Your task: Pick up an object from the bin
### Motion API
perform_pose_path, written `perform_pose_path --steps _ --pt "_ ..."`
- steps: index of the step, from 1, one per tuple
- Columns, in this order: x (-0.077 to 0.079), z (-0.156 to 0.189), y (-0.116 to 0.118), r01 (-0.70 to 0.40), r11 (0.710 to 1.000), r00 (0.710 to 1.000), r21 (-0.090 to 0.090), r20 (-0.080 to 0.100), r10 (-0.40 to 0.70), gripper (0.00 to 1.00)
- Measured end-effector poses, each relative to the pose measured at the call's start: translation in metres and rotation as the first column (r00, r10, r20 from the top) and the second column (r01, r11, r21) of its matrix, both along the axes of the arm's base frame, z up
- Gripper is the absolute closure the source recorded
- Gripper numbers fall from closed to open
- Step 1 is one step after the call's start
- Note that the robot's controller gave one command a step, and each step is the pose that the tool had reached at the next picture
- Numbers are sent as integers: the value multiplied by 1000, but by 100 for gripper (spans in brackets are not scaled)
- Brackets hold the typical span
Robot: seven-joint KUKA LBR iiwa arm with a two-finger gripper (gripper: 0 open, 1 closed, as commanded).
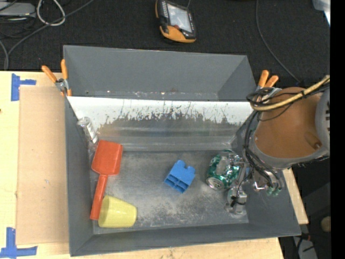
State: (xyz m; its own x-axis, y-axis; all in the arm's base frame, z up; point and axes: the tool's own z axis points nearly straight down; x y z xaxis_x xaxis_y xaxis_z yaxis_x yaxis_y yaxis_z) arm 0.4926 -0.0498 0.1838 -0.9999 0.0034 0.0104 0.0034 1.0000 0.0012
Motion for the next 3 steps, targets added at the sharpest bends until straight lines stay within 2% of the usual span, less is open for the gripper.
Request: perform_pose_path --steps 1,2,3 --pt "2 4 0 -4 1000 1000 -1 8 4 0" --pt "83 -109 -67 -217 976 976 -1 12 217 0" --pt "86 -23 -86 -180 984 983 -2 20 180 0"
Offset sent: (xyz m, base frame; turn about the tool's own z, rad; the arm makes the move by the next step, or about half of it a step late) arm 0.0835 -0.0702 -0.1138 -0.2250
